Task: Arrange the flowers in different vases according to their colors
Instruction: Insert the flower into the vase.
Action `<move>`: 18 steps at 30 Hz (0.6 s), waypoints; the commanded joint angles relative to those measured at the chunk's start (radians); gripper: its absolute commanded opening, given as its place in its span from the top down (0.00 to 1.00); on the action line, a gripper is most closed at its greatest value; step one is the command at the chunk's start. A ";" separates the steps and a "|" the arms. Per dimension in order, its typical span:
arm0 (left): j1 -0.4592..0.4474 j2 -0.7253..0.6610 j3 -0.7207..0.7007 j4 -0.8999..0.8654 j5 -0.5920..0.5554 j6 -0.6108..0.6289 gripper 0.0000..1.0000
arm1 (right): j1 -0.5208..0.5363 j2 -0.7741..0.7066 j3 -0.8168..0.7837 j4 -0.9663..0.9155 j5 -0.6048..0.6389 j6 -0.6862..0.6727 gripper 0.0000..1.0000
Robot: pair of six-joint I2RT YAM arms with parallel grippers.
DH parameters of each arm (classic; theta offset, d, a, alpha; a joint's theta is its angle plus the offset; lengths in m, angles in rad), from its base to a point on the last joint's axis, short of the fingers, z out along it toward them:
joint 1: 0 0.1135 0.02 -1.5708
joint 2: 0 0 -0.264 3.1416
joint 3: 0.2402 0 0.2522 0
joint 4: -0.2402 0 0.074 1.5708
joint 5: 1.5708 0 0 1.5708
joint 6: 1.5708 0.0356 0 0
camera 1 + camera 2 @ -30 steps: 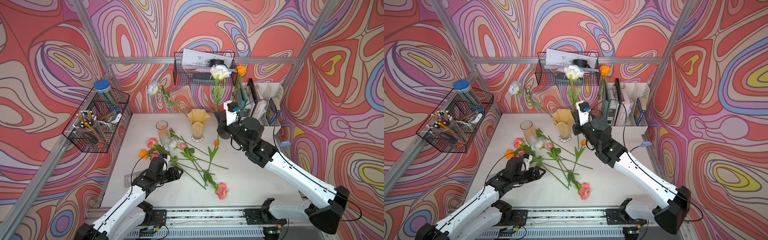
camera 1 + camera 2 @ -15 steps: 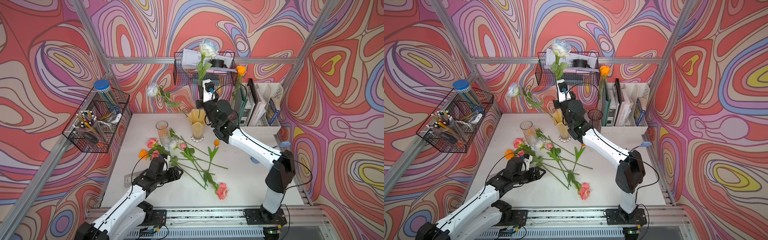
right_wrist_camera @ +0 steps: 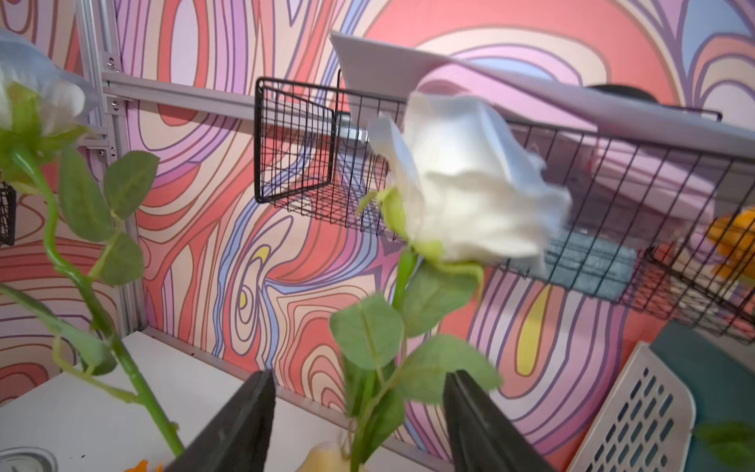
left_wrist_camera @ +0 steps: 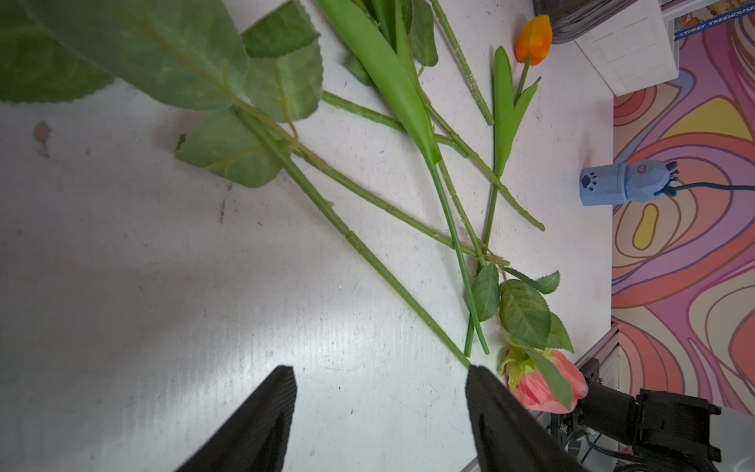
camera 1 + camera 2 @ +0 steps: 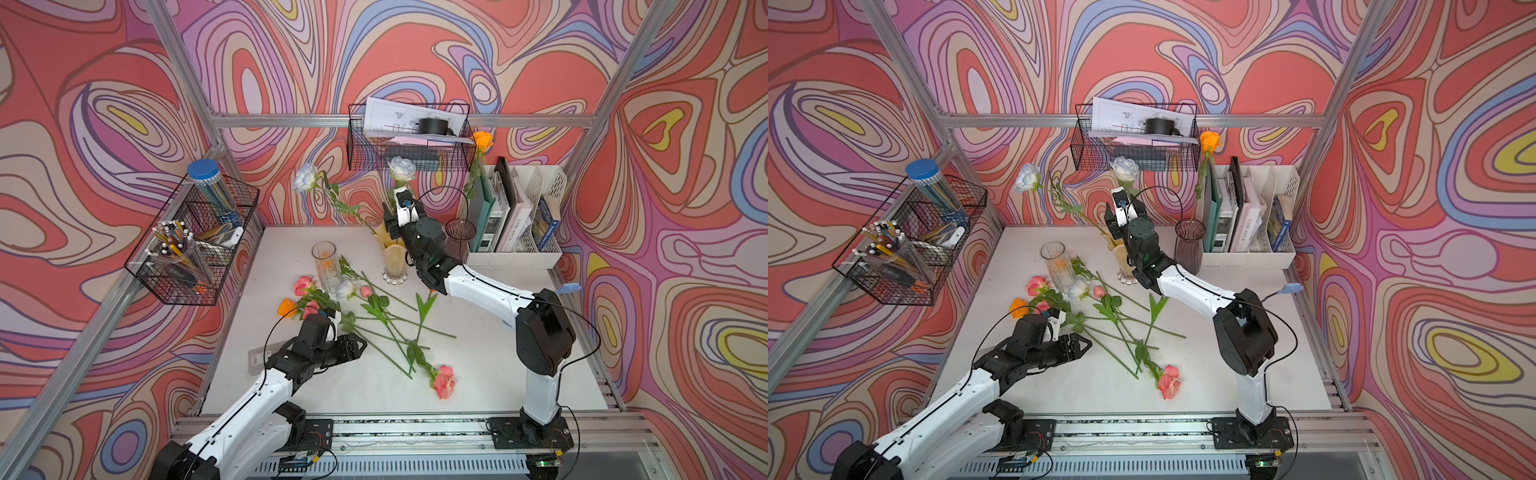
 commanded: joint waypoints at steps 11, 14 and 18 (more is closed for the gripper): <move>0.005 -0.039 0.001 -0.007 0.006 0.010 0.28 | -0.003 -0.376 0.047 -0.804 -0.083 0.281 0.21; 0.004 -0.033 0.001 -0.006 0.007 0.009 0.28 | -0.003 -0.423 -0.005 -1.036 -0.188 0.417 0.24; 0.004 -0.031 0.006 -0.006 0.000 0.005 0.28 | -0.003 -0.492 -0.191 -1.133 -0.215 0.467 0.26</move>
